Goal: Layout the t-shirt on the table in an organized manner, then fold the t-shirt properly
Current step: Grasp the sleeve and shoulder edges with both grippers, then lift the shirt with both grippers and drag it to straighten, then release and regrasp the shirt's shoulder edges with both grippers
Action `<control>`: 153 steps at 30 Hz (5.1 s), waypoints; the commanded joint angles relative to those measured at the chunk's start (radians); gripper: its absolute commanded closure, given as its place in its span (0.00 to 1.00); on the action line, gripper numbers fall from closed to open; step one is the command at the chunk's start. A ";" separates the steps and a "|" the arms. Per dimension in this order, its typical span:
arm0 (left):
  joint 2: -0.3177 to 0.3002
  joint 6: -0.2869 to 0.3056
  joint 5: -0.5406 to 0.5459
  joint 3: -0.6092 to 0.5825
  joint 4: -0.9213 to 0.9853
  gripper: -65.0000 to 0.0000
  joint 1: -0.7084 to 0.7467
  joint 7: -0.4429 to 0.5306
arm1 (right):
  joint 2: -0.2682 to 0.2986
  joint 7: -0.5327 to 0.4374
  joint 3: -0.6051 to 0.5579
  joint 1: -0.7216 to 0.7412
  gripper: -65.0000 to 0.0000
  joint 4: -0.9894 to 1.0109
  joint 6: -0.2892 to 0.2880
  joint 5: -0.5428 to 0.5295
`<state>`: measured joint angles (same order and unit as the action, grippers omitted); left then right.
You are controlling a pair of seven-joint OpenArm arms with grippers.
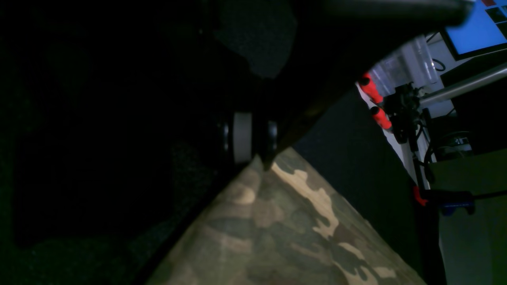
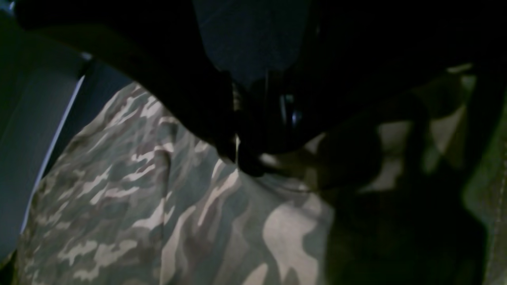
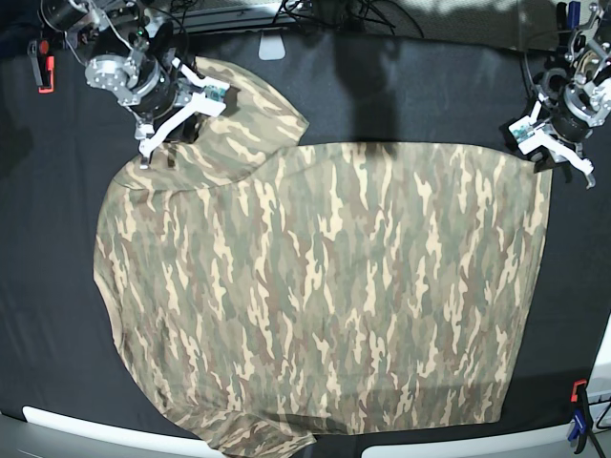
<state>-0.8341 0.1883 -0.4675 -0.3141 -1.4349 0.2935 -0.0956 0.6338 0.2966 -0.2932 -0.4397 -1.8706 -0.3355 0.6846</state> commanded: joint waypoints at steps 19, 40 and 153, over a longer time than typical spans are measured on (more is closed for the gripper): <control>-0.017 0.007 0.005 0.003 -0.006 1.00 0.000 0.014 | 0.009 0.039 0.005 0.060 1.00 0.093 0.007 -0.034; -0.018 0.006 0.166 0.003 -0.009 1.00 0.016 0.027 | 0.054 0.086 0.005 -0.041 1.00 0.026 0.116 -0.172; 0.274 -0.220 0.319 0.293 -0.093 0.59 -0.153 -0.121 | 0.115 0.133 0.163 0.441 0.70 0.378 0.164 -0.584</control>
<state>-0.5461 -0.0212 -0.1467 -0.0303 -1.5162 0.1493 -0.2371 0.7296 0.4431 -0.1417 -0.0151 -1.4769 -0.1852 0.1009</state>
